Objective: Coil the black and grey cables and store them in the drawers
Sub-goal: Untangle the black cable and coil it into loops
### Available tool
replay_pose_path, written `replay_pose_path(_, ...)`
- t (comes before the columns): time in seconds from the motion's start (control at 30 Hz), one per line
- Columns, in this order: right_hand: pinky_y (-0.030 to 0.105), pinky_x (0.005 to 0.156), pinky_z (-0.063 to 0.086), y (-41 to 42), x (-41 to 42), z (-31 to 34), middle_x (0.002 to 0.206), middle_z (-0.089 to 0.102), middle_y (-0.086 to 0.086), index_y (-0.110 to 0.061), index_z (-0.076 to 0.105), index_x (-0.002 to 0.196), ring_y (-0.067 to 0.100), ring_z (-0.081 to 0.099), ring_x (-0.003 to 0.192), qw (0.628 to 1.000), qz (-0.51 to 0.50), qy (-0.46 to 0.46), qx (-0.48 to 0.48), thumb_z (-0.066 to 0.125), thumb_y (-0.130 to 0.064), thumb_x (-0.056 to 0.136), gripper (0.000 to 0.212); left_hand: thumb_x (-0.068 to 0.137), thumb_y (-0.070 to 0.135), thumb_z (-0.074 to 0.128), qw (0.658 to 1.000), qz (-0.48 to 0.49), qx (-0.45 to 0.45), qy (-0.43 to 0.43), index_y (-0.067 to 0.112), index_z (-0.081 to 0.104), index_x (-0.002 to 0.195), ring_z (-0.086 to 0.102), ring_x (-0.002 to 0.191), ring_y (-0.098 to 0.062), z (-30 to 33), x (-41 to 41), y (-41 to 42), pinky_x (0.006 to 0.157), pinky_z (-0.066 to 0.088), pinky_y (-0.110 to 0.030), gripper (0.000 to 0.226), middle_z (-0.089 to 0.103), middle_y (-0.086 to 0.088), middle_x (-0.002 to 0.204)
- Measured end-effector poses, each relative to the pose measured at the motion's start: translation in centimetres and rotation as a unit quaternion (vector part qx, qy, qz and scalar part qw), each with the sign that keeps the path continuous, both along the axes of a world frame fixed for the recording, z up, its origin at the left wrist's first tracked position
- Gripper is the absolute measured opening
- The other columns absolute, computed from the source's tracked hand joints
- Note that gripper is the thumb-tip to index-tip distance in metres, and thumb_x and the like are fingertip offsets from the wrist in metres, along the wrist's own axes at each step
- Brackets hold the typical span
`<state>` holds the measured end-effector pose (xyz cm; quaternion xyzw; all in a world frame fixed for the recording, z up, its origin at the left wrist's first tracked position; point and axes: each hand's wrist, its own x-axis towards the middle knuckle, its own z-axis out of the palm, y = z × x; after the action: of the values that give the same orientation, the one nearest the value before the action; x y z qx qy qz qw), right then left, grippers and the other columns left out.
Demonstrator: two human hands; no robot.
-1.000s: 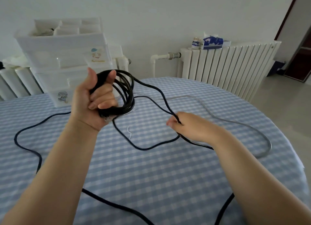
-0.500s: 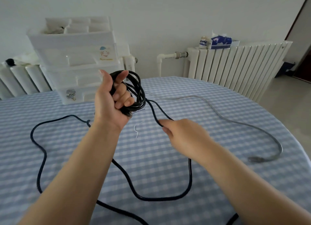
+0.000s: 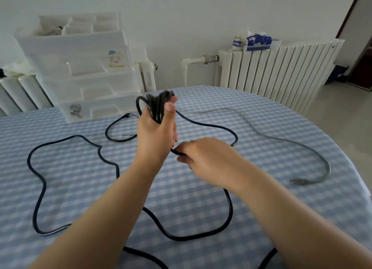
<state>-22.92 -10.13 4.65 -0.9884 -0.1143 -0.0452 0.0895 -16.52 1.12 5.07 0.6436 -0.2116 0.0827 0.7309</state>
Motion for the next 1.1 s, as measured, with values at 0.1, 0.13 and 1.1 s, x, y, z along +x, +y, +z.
replay_pose_path(0.1, 0.034, 0.071, 0.050, -0.1, -0.5, 0.8, 0.087, 0.066, -0.005, -0.022, 0.052, 0.116, 0.016, 0.062, 0.083, 0.995, -0.020, 0.027, 0.097, 0.048, -0.038, 0.099, 0.024, 0.087, 0.056, 0.053, 0.993, 0.047, 0.093, -0.059, 0.038, 0.061, 0.099, 0.048, 0.051, -0.003, -0.7, 0.1, -0.1, 0.057, 0.042, -0.029, 0.024, 0.053, 0.016, 0.052)
replay_pose_path(0.13, 0.034, 0.070, 0.051, -0.3, -0.6, 0.8, 0.085, 0.065, -0.006, -0.022, 0.047, 0.113, 0.014, 0.062, 0.081, 0.992, -0.013, 0.029, 0.122, 0.050, -0.036, 0.097, 0.021, 0.088, 0.052, 0.054, 0.990, 0.062, 0.108, -0.065, 0.036, 0.060, 0.095, 0.050, 0.055, -0.003, -0.8, 0.2, -0.1, 0.061, 0.043, -0.029, 0.019, 0.054, 0.015, 0.055)
replay_pose_path(1.1, 0.027, 0.050, 0.032, -5.6, 0.6, 1.7, 0.047, 0.043, -0.006, -0.023, 0.053, 0.080, 0.010, 0.032, 0.043, 0.932, -0.025, -0.059, 0.356, 0.066, -0.062, 0.066, 0.043, 0.063, 0.073, 0.067, 0.826, -0.450, 0.294, 0.170, 0.016, 0.038, 0.060, 0.021, 0.032, -0.007, -0.2, 1.8, 1.9, 0.038, 0.023, -0.014, 0.064, 0.029, 0.004, 0.043)
